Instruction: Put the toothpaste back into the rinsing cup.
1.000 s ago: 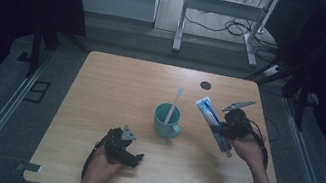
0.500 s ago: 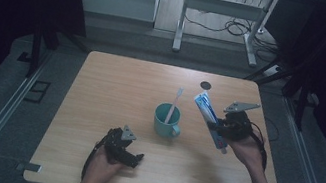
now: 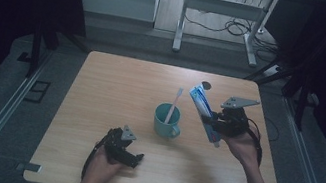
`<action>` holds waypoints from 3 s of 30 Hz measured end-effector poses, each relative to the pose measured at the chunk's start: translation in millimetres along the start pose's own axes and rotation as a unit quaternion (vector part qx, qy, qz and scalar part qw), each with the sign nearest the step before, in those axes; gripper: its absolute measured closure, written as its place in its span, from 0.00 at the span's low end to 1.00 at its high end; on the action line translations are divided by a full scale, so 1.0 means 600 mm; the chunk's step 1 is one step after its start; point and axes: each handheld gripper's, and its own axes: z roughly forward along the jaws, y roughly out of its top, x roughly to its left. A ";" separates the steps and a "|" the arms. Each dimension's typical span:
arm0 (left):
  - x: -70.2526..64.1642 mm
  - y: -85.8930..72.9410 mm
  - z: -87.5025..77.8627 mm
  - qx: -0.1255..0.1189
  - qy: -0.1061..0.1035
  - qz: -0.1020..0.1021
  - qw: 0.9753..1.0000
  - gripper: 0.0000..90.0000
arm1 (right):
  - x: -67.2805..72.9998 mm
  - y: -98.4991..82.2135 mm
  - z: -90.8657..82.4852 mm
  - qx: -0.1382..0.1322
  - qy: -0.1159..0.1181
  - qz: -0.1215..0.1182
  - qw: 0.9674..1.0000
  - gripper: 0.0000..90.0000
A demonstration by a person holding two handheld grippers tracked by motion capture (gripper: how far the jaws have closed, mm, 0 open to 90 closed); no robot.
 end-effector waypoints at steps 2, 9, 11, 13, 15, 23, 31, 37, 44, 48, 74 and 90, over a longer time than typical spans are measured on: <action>0.000 0.000 0.000 0.000 0.000 0.000 1.000 0.00 | 0.003 0.004 0.001 -0.006 0.000 -0.003 1.000 0.78; 0.000 0.000 0.000 0.000 0.000 0.000 1.000 0.00 | 0.014 0.017 0.004 -0.025 0.005 -0.006 1.000 0.78; 0.000 0.000 0.000 0.000 0.000 0.000 1.000 0.00 | 0.016 0.020 0.005 -0.031 0.008 -0.005 0.999 0.78; 0.000 0.000 0.000 0.000 0.000 0.000 1.000 0.00 | 0.018 0.023 0.006 -0.035 0.010 -0.006 0.999 0.78; 0.000 0.000 0.000 0.000 0.000 0.000 1.000 0.00 | 0.020 0.027 0.007 -0.039 0.010 -0.006 0.999 0.78; 0.000 0.000 0.000 0.000 0.000 -0.001 1.000 0.00 | 0.023 0.043 0.009 -0.057 0.014 -0.001 0.998 0.78; 0.000 0.000 0.000 0.000 0.000 0.000 1.000 0.00 | 0.028 0.058 0.012 -0.071 0.015 -0.001 0.997 0.78; 0.000 0.000 0.000 0.000 0.000 0.000 1.000 0.00 | 0.034 0.072 0.019 -0.082 0.019 -0.001 0.996 0.78; 0.000 0.000 0.000 0.000 -0.001 0.000 1.000 0.00 | 0.042 0.087 0.032 -0.087 0.021 -0.007 0.996 0.78; 0.000 0.000 0.000 0.000 -0.001 0.000 1.000 0.00 | 0.047 0.093 0.040 -0.093 0.022 -0.009 0.995 0.78; 0.000 0.000 0.000 0.000 0.000 0.000 1.000 0.00 | 0.061 0.113 0.099 -0.107 0.019 -0.006 0.994 0.78; 0.000 0.000 0.000 0.000 0.000 0.000 1.000 0.00 | 0.077 0.127 0.136 -0.113 0.019 -0.016 0.993 0.78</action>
